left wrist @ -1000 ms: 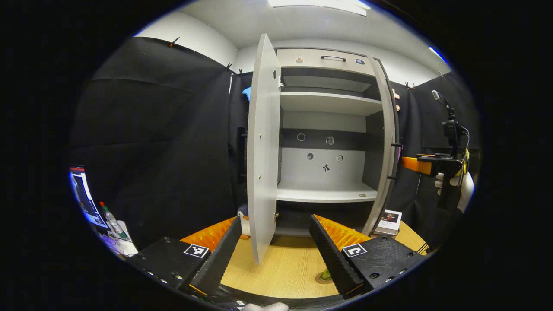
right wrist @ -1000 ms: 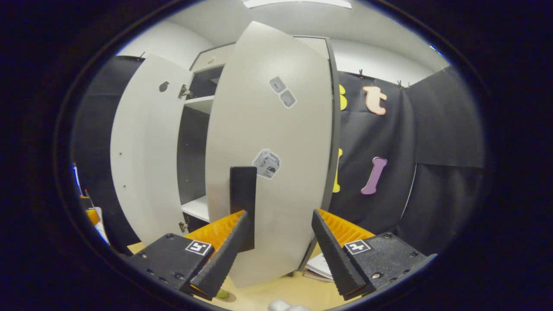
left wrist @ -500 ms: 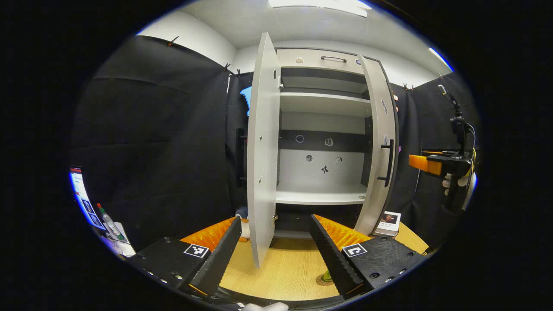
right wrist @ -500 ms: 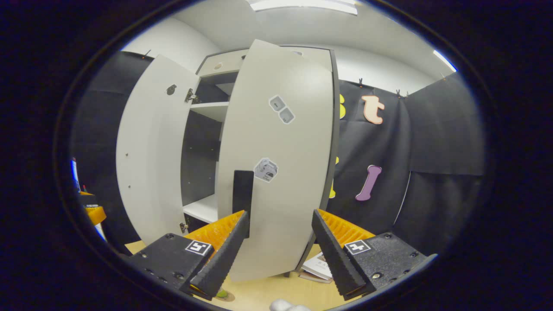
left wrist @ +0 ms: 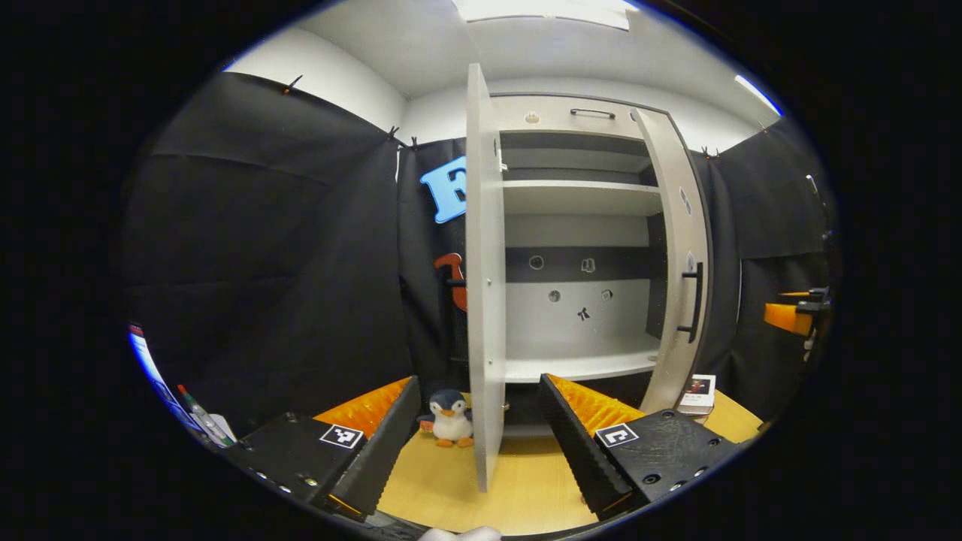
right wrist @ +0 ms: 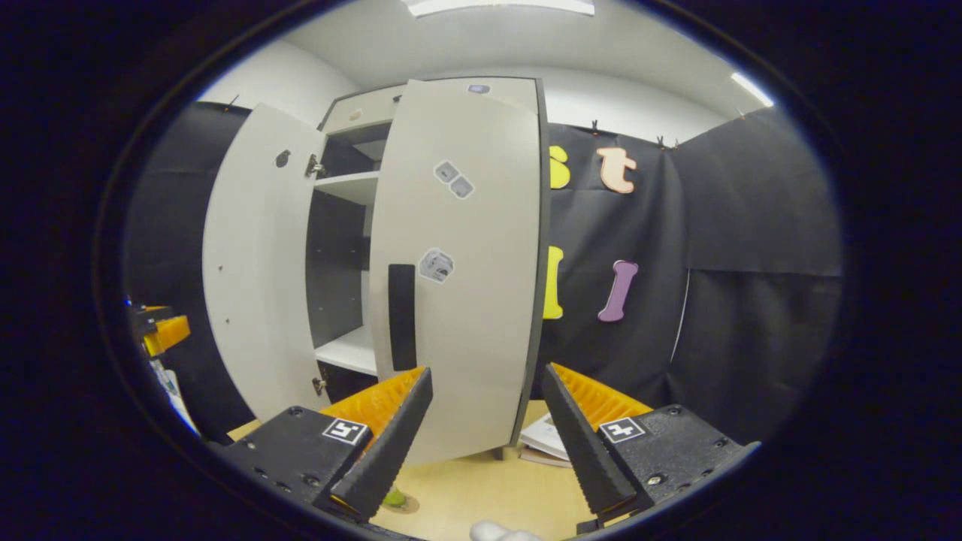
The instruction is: Grasp the bottle in the cabinet with the left hand and place it on the coaster, then close the right door with the right hand and the left door with the left hand.
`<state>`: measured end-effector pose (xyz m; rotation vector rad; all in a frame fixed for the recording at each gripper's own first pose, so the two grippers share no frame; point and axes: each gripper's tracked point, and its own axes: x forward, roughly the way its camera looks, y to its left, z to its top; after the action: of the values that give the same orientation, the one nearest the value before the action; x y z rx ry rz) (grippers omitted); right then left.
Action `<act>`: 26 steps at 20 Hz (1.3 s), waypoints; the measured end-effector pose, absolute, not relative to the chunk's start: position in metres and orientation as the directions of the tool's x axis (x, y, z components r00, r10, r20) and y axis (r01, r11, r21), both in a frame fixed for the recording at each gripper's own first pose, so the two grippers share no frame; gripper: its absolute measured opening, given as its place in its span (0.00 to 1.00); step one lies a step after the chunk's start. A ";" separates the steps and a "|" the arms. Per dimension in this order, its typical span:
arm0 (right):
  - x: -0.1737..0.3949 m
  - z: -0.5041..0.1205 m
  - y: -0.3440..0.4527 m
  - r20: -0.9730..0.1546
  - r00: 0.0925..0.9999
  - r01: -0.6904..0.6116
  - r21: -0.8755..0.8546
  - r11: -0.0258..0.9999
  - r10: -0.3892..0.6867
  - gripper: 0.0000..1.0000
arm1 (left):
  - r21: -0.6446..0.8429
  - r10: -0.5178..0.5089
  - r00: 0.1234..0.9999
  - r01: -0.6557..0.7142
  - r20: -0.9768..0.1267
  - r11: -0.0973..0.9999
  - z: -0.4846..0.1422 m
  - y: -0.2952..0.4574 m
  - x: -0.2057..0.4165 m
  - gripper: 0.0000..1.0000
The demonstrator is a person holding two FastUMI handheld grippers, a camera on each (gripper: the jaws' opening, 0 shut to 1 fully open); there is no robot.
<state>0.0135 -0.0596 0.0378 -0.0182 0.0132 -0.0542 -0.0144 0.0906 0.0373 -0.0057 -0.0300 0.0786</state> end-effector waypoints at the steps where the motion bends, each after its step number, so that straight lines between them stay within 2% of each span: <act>1: 0.009 0.032 -0.060 -0.025 0.998 0.061 -0.013 0.998 -0.061 0.97 | -0.004 0.089 0.995 -0.089 0.043 0.996 0.045 0.101 -0.010 0.96; 6: -0.013 0.010 -0.063 -0.072 0.993 0.089 -0.001 0.996 -0.089 0.97 | 0.023 0.160 0.983 -0.163 0.095 0.986 0.072 0.161 0.017 0.99; 7: -0.018 0.008 -0.063 -0.077 0.992 0.097 0.000 0.995 -0.097 0.97 | 0.028 0.172 0.980 -0.176 0.096 0.984 0.074 0.172 0.025 0.96; 9: -0.028 0.005 -0.065 -0.081 0.990 0.114 0.000 0.994 -0.113 0.96 | 0.032 0.186 0.978 -0.190 0.098 0.981 0.077 0.188 0.040 0.98; 10: -0.032 0.006 -0.066 -0.079 0.989 0.123 0.001 0.992 -0.123 0.96 | 0.035 0.183 0.978 -0.187 0.103 0.982 0.079 0.192 0.047 0.96; 15: -0.047 0.004 -0.072 -0.091 0.984 0.151 -0.003 0.989 -0.150 0.96 | 0.050 0.180 0.978 -0.186 0.102 0.981 0.078 0.198 0.078 0.94; 18: -0.051 0.003 -0.074 -0.095 0.983 0.155 -0.003 0.988 -0.154 0.96 | 0.048 0.181 0.981 -0.184 0.070 0.982 0.068 0.195 0.085 0.96; 26: -0.043 0.000 -0.074 -0.110 0.989 0.098 0.005 0.995 -0.097 0.97 | 0.019 0.173 0.983 -0.174 0.061 0.984 0.063 0.190 0.087 0.92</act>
<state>-0.0430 -0.0736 0.0002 0.0101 0.1101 -0.0979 0.0868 0.1900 0.0628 0.0239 -0.0593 0.1747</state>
